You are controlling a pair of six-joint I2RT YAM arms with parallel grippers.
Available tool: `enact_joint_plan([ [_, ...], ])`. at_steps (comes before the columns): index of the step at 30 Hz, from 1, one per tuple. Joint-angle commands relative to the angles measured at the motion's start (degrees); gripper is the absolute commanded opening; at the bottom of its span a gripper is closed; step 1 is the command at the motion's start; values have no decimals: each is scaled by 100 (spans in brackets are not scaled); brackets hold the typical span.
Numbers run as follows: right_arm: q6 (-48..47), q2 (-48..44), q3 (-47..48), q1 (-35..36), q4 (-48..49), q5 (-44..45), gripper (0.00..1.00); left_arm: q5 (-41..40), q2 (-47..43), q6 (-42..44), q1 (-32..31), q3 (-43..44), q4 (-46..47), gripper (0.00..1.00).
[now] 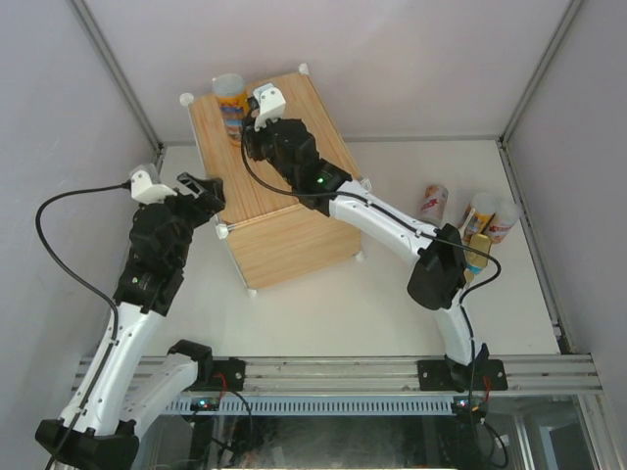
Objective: Place and organize the canned foods onto the counter
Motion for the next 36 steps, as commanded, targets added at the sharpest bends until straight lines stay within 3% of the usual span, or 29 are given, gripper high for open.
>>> enact_joint_plan([
  [1, 146, 225, 445, -121, -109, -176, 31, 303, 53, -120, 106, -65, 410, 85],
  [25, 334, 1684, 2439, -368, -464, -662, 31, 686, 428, -283, 314, -66, 636, 82],
  [36, 361, 2019, 2791, -439, -179, -847, 32, 706, 467, -284, 314, -111, 706, 79],
])
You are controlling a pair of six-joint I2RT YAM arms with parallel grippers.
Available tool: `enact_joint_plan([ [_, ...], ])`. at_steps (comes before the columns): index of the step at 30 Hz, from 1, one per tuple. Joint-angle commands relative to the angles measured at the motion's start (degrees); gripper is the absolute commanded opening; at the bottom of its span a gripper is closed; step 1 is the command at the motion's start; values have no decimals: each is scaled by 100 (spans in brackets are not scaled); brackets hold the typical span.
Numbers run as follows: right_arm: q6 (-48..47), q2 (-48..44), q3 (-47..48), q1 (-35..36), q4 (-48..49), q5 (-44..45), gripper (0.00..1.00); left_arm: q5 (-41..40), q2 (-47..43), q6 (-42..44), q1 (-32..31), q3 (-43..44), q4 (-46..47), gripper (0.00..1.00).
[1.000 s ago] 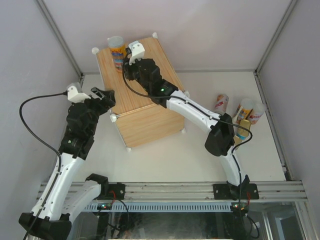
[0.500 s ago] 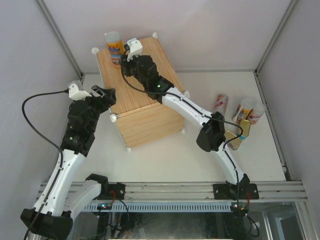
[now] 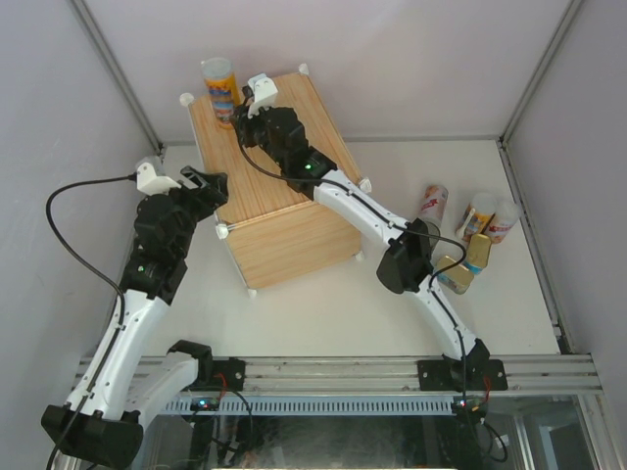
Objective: Place and organize the canned foods onto the counter
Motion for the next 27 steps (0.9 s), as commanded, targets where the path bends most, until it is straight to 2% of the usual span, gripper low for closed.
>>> enact_joint_plan([
  [1, 77, 119, 217, -62, 268, -143, 32, 125, 8, -77, 37, -114, 271, 79],
  [23, 4, 403, 529, -136, 493, -239, 33, 146, -8, -133, 40, -233, 406, 77],
  [27, -187, -203, -240, -24, 597, 17, 39, 96, -119, -208, 36, -279, 361, 80],
])
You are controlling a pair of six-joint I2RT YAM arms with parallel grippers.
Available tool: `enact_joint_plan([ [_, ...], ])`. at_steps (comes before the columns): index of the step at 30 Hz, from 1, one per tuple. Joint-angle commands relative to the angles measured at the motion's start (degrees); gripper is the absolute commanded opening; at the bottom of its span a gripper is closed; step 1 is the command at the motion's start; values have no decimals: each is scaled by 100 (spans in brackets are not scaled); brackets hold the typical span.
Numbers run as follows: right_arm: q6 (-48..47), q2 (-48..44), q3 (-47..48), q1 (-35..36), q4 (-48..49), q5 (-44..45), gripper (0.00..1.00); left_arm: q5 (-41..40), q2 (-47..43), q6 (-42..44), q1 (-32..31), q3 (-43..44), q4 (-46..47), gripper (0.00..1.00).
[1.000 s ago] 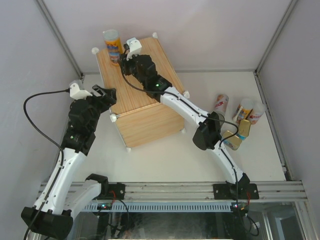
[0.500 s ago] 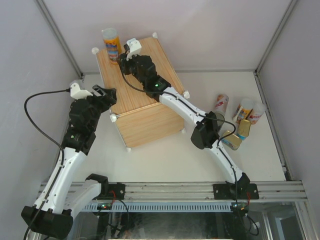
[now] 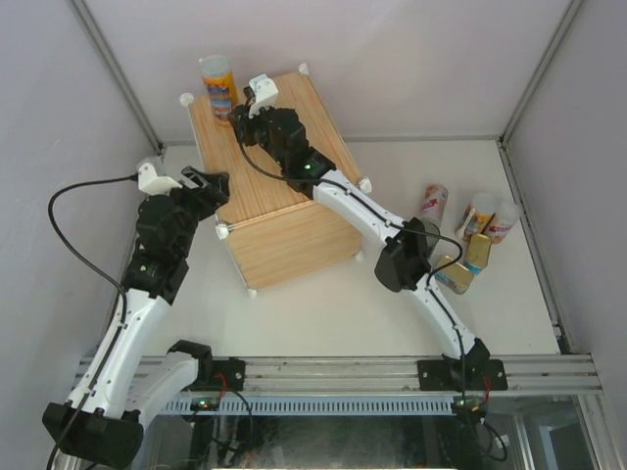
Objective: Place and organize the canned foods onto the counter
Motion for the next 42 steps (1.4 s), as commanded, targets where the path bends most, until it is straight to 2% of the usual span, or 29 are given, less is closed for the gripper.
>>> enact_joint_plan([
  [1, -209, -770, -882, 95, 466, 322, 41, -24, -190, -121, 34, -174, 132, 81],
  [5, -271, -1780, -2076, 201, 633, 603, 50, -182, -372, -121, 31, -195, 9, 87],
  [13, -312, -3669, -3872, 528, 297, 1342, 69, -348, -591, -97, 37, -96, -357, 95],
  [16, -315, -4423, -4520, 744, 74, 1968, 76, -350, -607, -83, 37, -71, -390, 96],
  [20, -166, -5602, -5621, 991, -106, 3134, 79, -344, -692, -62, 37, -43, -391, 96],
  [27, 1075, -7794, -7685, 950, -1187, 4836, 81, -384, -761, 83, 34, 80, -436, 97],
  [31, 2467, -8439, -8355, 412, -2564, 5287, 82, -406, -783, 91, 34, 67, -423, 97],
  [36, 4056, -8789, -8919, -675, -3789, 5360, 87, -331, -802, 85, 34, 69, -376, 97],
  [38, 4256, -8847, -9192, -1186, -3914, 5169, 88, -286, -790, 79, 32, 91, -348, 97],
  [42, 4216, -8819, -9710, -2265, -3479, 4492, 88, -147, -703, 43, 30, 147, -303, 97],
])
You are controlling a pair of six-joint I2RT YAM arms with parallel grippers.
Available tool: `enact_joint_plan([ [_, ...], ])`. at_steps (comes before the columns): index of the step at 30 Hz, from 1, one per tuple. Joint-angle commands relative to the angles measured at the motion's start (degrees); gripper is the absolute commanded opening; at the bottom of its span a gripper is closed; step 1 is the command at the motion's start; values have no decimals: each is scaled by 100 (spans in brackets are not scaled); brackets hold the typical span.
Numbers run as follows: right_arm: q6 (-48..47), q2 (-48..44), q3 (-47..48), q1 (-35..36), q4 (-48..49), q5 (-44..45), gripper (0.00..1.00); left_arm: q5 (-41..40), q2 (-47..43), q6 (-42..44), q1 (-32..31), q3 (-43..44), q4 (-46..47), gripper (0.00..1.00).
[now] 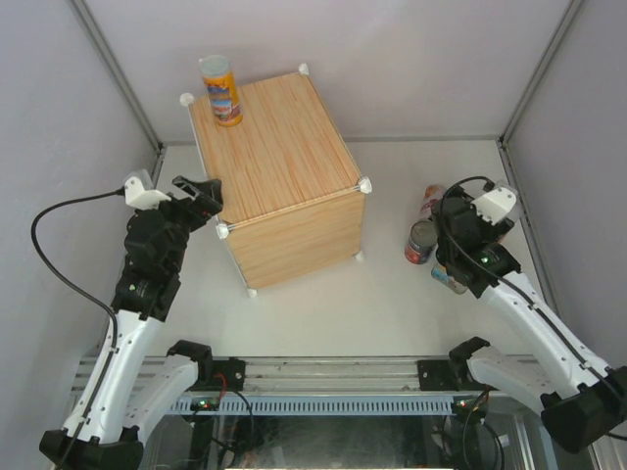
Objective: Place and organize the canned foods onto the counter
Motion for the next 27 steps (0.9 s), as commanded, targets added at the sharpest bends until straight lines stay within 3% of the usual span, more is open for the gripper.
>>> enact_joint_plan([
  [1, 513, -23, -349, -913, 120, -603, 88, 164, 51, 37, 28, 257, 208, 97],
  [15, 128, 1387, -339, -2188, 1136, -1168, 89, 290, 119, 0, 28, 148, 387, 97],
  [27, -220, 2557, 284, -2590, 1669, -1334, 90, 342, 164, 44, 34, 136, 446, 97],
])
